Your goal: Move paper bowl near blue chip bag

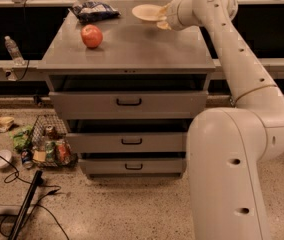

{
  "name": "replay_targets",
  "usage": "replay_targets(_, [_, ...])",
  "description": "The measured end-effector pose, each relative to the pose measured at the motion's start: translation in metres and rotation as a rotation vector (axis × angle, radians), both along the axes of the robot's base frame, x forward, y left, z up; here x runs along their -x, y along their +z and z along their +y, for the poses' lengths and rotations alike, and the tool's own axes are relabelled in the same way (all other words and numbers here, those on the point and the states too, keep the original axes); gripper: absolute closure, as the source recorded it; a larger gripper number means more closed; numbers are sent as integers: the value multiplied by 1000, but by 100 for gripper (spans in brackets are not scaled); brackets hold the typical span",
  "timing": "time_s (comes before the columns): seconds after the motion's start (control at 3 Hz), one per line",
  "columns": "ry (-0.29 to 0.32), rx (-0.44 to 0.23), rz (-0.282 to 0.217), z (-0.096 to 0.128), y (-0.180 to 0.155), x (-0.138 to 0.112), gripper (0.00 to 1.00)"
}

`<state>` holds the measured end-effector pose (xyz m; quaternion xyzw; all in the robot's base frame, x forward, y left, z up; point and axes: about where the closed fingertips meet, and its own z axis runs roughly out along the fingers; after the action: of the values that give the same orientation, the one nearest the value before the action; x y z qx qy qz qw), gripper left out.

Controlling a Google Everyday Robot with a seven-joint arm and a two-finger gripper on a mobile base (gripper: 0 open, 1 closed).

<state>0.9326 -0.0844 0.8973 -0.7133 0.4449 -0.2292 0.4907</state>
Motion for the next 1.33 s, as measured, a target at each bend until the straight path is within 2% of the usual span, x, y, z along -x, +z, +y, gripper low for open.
replay_targets(0.33, [31, 17, -8, 26, 3, -4, 100])
replay_targets(0.67, [34, 37, -6, 55, -7, -15, 100])
replay_targets(1.0, [34, 39, -3, 86, -16, -27, 100])
replay_targets(1.33, [43, 29, -13, 106, -16, -33, 100])
